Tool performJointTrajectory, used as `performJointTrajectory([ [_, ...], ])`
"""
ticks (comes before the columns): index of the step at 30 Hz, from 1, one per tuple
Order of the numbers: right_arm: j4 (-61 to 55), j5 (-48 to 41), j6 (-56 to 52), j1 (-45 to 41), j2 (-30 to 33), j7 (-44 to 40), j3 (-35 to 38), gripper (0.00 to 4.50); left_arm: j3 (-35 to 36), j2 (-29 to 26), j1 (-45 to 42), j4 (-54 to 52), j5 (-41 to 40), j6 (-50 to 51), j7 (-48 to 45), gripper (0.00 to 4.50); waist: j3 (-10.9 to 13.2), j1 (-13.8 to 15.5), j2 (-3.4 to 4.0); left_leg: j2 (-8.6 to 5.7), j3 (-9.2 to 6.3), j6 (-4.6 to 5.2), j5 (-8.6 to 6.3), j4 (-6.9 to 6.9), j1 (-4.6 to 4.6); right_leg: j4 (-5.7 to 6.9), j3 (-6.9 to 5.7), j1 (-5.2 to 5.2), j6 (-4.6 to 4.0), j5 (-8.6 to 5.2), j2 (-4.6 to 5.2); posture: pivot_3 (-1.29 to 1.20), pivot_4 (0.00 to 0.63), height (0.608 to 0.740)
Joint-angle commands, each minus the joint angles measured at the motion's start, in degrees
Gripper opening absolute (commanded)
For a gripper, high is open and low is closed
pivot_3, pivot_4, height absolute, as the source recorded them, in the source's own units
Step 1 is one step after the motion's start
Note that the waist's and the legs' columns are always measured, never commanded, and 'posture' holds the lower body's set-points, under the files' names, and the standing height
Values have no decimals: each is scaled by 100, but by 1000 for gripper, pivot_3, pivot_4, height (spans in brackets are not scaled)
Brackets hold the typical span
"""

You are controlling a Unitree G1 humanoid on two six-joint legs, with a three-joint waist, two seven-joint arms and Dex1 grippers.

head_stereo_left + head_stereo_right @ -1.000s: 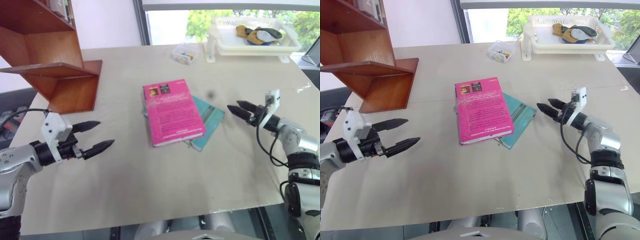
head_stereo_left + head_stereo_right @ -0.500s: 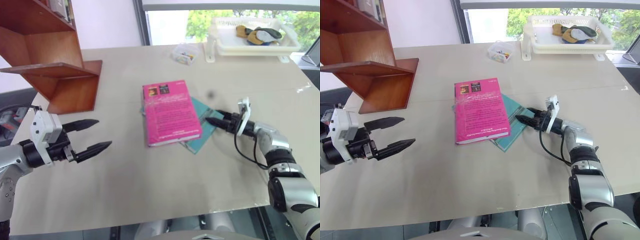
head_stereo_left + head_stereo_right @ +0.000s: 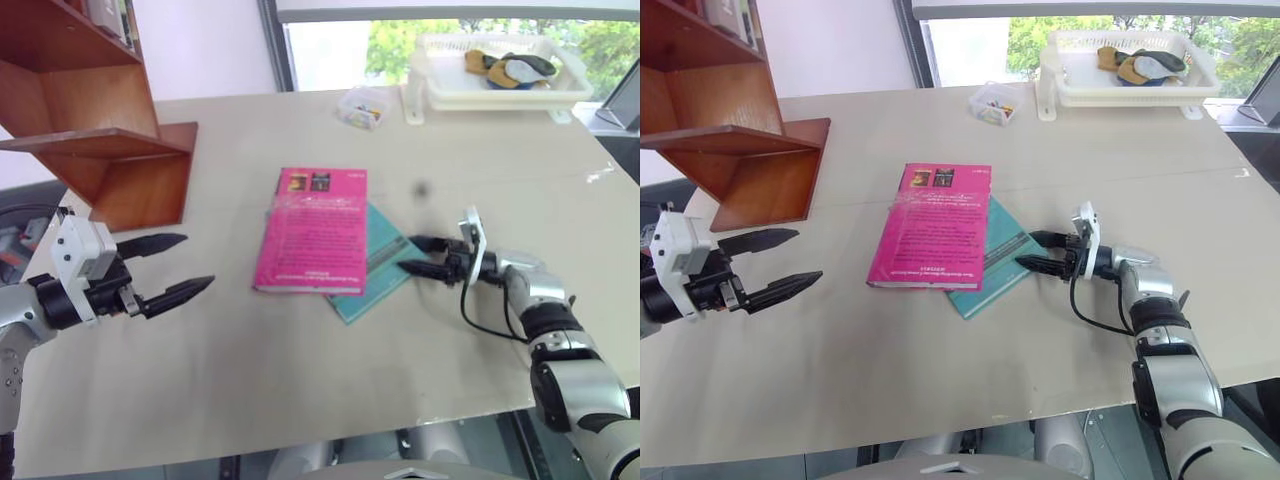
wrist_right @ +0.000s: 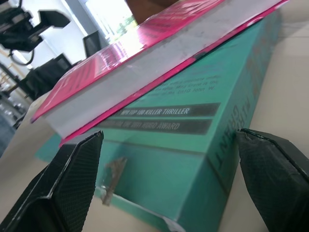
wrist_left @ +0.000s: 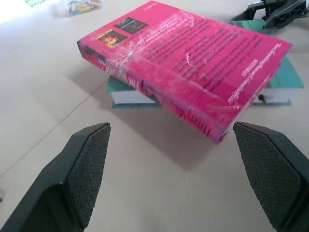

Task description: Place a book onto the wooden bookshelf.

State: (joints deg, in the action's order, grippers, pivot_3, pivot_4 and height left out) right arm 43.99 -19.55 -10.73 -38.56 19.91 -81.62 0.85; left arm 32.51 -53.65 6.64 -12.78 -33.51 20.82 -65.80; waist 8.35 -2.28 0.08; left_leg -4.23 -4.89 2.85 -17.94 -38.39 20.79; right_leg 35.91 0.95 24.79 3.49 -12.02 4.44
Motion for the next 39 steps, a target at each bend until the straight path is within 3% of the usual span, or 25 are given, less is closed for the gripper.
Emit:
performJointTrajectory([
  [1,115,57,231,-197,11,145,79,4500,216,-30,24,-60,2,-93,36,4376,0,-4,0,0,0,0,0,0,0,0,0,0,0,0,0,0,150,740],
  [10,787,-155,356,-1142,311,920,813,4500,270,31,116,-59,32,-144,93,4376,3,-7,5,-1,0,-1,0,0,2,-1,0,1,0,0,1,0,150,740],
  [16,982,-382,-254,-1869,-111,1654,1152,4500,225,29,61,-14,36,-168,102,4376,3,-26,5,3,1,-2,1,2,1,0,2,2,-1,0,-1,0,150,740],
  [21,1113,-138,-641,-2224,-605,2177,933,4500,210,24,28,-3,42,-175,99,4376,4,-24,7,2,1,-2,1,2,3,2,3,5,-2,1,-1,0,150,740],
  [30,1576,344,-427,-2699,-1225,3168,708,4500,356,74,220,-179,-1,-138,138,4376,7,-28,11,-6,-7,-2,1,5,6,3,-7,8,-2,1,0,0,150,740],
  [39,1704,733,-129,-2793,-1503,2901,337,4500,433,119,358,-311,-12,-105,217,4376,8,-98,12,-5,-7,-4,3,4,5,4,-7,7,-2,1,-3,0,150,740],
])
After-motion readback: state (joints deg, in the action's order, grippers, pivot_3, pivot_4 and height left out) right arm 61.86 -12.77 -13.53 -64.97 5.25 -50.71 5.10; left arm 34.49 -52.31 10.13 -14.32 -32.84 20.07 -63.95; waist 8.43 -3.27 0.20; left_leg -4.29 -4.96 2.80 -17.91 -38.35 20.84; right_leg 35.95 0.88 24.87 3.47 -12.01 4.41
